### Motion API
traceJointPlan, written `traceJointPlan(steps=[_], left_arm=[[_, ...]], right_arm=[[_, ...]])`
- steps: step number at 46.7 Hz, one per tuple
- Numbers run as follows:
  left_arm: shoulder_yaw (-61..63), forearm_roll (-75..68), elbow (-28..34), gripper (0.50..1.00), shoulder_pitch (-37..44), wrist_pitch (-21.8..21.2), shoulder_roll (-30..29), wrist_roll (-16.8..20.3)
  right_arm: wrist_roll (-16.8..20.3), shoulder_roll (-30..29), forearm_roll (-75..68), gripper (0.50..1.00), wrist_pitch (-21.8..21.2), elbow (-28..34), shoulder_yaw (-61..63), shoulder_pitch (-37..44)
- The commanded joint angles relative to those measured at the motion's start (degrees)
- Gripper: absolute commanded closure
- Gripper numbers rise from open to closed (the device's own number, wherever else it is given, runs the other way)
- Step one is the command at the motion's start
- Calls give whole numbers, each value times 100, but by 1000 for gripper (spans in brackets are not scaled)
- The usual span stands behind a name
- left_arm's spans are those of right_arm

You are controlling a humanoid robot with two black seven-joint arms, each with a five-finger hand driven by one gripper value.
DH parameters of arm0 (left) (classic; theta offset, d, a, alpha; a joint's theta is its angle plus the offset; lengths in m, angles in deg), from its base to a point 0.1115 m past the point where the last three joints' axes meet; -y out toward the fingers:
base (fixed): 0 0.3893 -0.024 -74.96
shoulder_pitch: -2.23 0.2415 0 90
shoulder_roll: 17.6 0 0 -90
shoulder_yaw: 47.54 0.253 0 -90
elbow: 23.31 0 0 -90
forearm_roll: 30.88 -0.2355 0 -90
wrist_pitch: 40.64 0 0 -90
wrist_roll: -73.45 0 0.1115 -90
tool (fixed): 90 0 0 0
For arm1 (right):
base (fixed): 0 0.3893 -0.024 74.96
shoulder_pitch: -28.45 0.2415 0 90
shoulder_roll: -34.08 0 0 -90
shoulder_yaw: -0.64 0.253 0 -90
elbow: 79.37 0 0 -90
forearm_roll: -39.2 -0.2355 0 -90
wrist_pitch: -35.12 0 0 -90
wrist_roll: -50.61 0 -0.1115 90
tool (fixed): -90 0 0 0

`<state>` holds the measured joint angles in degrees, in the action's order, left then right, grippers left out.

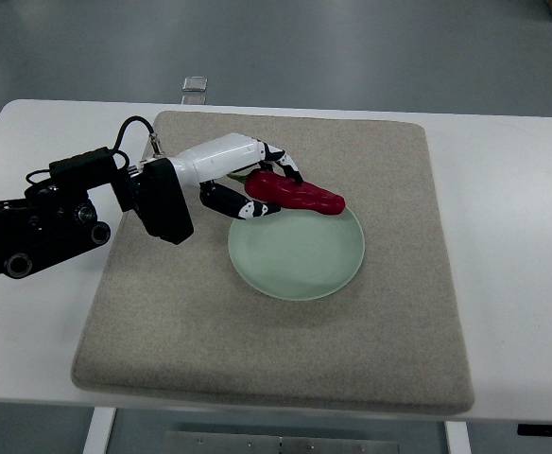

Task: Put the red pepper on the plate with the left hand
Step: 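Lift the red pepper and carry it over the green plate, then lower the pepper onto the plate and open the left hand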

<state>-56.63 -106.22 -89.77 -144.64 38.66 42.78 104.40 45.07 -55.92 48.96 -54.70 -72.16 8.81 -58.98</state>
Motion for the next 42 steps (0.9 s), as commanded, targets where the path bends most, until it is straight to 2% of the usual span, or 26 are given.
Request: traceJointPlan(steps=[1, 42], left_arm=[[30, -16, -60, 1000, 0, 15, 9, -1], [285, -359, 257, 1000, 53, -2, 439, -10]], right_arm=[[0, 0, 0, 568, 0, 0, 0, -2], [0, 0, 0, 568, 0, 0, 0, -2]])
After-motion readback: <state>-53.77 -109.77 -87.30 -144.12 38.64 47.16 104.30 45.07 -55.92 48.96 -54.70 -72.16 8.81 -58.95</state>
